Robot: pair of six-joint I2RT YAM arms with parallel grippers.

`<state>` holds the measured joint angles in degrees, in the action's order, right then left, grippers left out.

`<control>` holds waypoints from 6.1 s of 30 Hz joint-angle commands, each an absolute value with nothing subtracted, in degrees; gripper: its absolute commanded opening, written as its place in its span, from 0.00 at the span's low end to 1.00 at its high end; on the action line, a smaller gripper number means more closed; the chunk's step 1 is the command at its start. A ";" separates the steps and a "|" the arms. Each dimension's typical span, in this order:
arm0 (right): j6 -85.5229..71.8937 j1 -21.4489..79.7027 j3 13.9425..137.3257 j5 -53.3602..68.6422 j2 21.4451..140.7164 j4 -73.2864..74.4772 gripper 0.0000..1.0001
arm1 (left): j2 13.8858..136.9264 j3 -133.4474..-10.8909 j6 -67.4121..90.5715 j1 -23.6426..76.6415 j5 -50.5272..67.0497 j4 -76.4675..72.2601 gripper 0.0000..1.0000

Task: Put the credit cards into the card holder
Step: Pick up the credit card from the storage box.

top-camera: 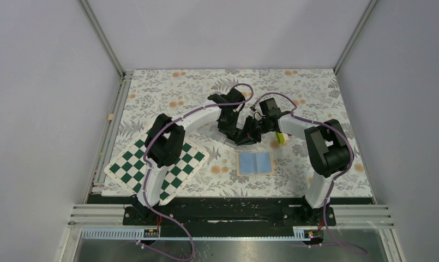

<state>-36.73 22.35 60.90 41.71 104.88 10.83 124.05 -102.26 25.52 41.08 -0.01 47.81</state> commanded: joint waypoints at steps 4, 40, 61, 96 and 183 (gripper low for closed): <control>-35.68 22.57 61.87 41.50 105.82 11.02 0.23 | 124.35 -104.15 25.58 40.98 1.94 46.43 0.24; -35.24 22.51 62.49 41.66 106.43 11.64 0.23 | 124.70 -103.83 25.12 40.51 2.15 46.33 0.17; -35.06 22.51 62.58 41.66 106.44 12.04 0.23 | 120.02 -103.58 25.14 40.54 5.96 44.30 0.08; -34.85 22.56 62.58 41.49 106.08 12.45 0.23 | 118.04 -101.15 24.63 40.44 14.15 41.87 0.18; -25.58 16.00 64.72 34.41 83.95 29.50 0.53 | 116.03 -100.02 22.24 39.72 16.22 40.32 0.00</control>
<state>-26.59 16.49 62.22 34.74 87.24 28.08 122.17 -99.90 20.93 39.53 18.79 43.64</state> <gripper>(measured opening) 0.525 0.010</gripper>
